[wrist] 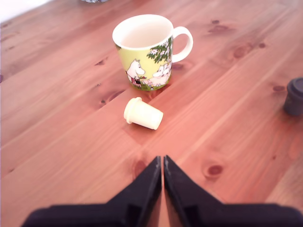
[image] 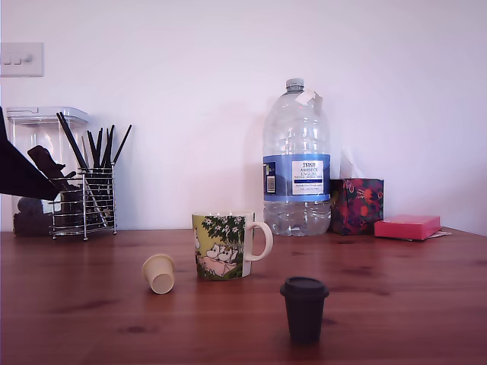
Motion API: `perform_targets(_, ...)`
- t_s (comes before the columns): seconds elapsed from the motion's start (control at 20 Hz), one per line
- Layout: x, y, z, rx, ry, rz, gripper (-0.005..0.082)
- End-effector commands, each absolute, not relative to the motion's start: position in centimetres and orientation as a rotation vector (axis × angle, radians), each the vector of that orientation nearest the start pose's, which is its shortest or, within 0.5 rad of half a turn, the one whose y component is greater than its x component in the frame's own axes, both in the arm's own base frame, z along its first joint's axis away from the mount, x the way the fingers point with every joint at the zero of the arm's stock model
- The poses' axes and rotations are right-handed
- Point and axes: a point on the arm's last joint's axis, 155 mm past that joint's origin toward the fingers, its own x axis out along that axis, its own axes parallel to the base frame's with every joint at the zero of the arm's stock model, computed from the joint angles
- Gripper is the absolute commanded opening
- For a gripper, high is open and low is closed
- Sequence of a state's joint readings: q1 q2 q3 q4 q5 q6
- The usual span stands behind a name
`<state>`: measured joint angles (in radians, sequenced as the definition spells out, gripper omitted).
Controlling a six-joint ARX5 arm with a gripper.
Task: Pick up the coffee capsules from the table one by one and drop them inside the nearest coffee cup
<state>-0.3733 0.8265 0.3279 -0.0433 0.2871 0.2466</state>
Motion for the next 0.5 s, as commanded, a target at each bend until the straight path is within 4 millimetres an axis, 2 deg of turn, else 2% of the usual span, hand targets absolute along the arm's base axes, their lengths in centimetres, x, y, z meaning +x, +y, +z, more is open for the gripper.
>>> perform_targets(0.0, 25.9, -15.8, 11.4, 0.297, 0.433, -0.722, 0.0035)
perform_targets(0.05, 25.9, -16.0, 11.6, 0.311, 0.421, -0.733, 0.0133)
perform_targets(0.15, 26.1, -16.5, 12.1, 0.310, 0.389, -0.753, 0.0509)
perform_targets(0.2, 26.4, -16.5, 12.3, 0.322, 0.372, -0.748, 0.0661)
perform_targets(0.25, 26.6, -16.5, 12.2, 0.349, 0.361, -0.751, 0.0741)
perform_targets(0.45, 26.9, -16.6, 10.8, 0.370, 0.401, -0.760, 0.0756)
